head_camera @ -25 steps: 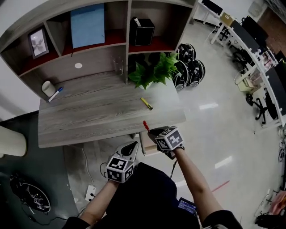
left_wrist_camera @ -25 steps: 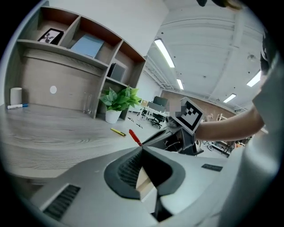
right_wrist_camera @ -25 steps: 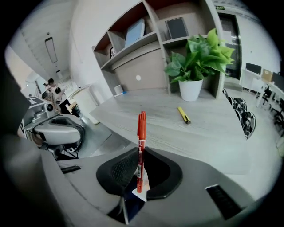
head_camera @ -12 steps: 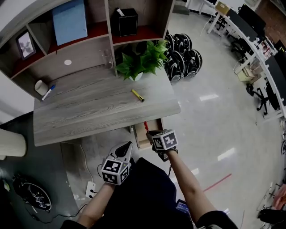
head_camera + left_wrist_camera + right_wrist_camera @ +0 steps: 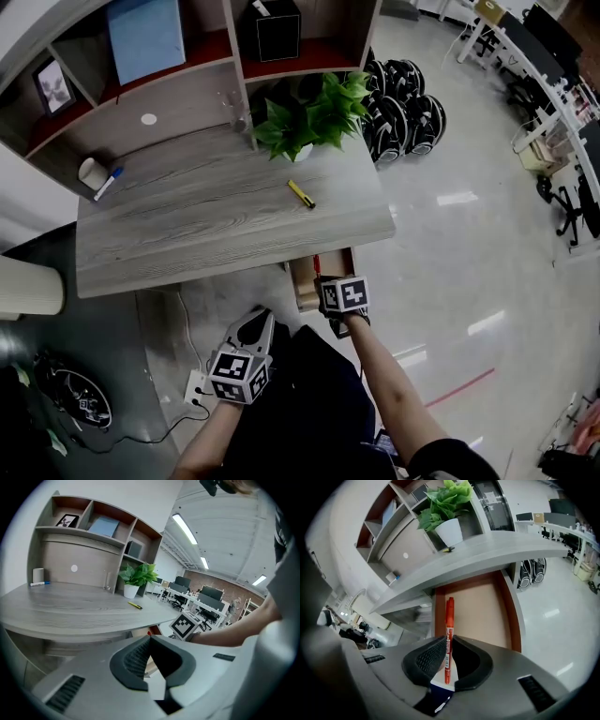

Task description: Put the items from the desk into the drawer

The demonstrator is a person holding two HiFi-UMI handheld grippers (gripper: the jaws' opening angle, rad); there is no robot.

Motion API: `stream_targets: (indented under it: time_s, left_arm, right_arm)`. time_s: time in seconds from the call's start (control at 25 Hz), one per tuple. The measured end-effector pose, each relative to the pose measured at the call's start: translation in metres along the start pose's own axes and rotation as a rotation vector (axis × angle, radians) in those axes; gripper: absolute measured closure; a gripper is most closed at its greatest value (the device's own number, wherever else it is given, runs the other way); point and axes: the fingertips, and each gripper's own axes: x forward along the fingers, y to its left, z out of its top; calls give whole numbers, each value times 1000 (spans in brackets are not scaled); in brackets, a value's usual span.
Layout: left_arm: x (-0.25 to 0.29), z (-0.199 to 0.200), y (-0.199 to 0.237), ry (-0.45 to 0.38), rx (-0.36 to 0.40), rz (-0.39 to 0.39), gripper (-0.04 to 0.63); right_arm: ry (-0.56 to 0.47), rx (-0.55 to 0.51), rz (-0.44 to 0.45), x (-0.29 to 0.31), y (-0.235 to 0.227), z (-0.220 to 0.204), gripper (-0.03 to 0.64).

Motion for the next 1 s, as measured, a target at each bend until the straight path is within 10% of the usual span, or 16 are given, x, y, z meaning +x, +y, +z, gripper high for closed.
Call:
stream_targets:
  time_s: [1.0]
  left_arm:
    - [-4, -24, 30, 44, -67, 62, 578]
  right_arm:
    - [1, -21, -87, 64, -16, 1, 549]
